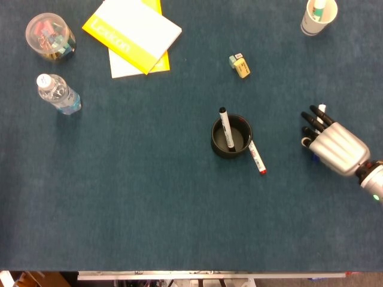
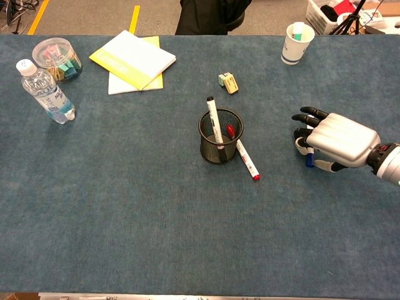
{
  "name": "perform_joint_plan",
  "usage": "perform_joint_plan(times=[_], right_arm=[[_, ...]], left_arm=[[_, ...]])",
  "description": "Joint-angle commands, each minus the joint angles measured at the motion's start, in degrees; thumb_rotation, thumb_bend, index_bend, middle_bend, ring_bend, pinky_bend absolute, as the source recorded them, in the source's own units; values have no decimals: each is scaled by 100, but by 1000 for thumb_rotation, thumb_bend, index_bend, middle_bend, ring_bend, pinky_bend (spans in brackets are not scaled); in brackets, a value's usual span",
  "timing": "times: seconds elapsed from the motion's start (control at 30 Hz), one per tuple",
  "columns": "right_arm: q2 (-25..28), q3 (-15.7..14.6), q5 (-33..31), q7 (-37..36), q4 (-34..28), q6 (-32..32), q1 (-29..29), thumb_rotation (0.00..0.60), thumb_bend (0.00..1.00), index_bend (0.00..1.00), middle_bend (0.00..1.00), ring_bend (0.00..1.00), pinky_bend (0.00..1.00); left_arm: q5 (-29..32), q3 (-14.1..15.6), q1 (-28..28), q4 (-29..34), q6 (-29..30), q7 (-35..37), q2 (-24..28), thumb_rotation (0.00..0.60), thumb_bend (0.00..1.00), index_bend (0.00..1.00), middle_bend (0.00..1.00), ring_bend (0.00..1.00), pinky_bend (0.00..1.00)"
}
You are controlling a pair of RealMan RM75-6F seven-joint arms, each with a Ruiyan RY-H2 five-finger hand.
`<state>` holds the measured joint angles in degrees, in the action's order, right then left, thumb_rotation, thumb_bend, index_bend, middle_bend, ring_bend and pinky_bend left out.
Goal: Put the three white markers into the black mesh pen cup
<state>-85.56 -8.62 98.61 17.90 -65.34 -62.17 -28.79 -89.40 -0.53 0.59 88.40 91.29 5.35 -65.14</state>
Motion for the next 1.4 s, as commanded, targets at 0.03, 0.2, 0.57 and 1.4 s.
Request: perform_joint_plan(times=[0.03,0.2,0.57,1.4], right_arm=[[-12,14,-16,16,13,25,-1,600,254,487,338,77,0],[-5,15,9,7,15,13,2,600,285,518,344,81,0],[17,2,39,-66,62,-86,66,600,355,605,375,107,0],[599,1065,-311,-2534,-3405,-482,-569,600,355,629,401,122,0]], left_arm=[[-2,2,-2,-1,-6,5,-1,600,150,195,177,174,137],[-1,-2,-3,-1,-2,11,-1,600,149,195,177,174,137],[-12,4,-7,1,-9,21,-1,600,149,195,177,174,137],[-108,-16,-49,231,41,-151,105,600,150,195,177,174,137]])
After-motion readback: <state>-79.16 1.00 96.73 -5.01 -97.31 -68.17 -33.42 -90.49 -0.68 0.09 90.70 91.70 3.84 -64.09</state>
